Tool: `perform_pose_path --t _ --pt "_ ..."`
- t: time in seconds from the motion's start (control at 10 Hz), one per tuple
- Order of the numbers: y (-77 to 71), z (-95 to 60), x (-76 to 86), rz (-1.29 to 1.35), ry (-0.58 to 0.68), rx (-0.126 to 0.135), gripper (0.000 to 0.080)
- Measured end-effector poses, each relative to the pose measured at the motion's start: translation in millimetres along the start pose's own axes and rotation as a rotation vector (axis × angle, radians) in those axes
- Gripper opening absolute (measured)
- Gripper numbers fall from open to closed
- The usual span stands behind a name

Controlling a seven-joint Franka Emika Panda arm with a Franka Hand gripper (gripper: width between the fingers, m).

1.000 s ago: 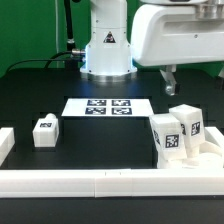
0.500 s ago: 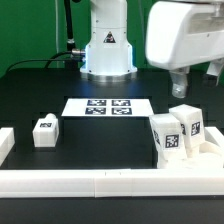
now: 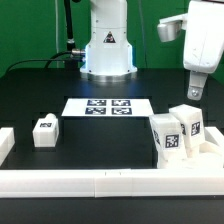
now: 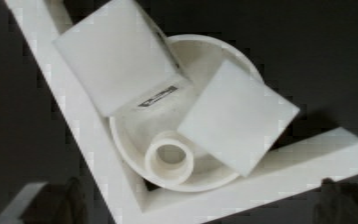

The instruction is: Assemble stool

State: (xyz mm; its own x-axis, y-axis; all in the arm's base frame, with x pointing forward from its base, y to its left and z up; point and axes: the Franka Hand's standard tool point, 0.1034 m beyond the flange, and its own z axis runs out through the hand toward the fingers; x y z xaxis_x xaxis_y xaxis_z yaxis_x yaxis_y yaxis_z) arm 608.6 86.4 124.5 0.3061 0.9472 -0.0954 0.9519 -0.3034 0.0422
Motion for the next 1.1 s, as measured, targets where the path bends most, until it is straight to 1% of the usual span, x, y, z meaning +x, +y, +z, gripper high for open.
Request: perform_pose_path --t 0.1,0.2,0.3,0.7,0.8,0.9,1.1 --pt "1.2 0.3 -1.4 -0.107 -0.009 -0.009 0.0649" --pt "0.9 2.0 0.7 -0.256 -0.025 -0.034 0.0649" --pt "-0.1 3.7 3.9 -0.358 -0.036 -0.042 0.0649" --pt "3.1 5.4 -0.9 -0.577 -0.054 -0.045 0.0649" --pt "2.1 8.2 2.0 -0.622 -0.052 -0.058 0.0649" --pt "-0.5 11.7 1.8 -0.645 -0.055 -0.056 0.0649" --pt "-4.7 20.3 -2.0 -0.675 -0.058 -0.04 0.0649"
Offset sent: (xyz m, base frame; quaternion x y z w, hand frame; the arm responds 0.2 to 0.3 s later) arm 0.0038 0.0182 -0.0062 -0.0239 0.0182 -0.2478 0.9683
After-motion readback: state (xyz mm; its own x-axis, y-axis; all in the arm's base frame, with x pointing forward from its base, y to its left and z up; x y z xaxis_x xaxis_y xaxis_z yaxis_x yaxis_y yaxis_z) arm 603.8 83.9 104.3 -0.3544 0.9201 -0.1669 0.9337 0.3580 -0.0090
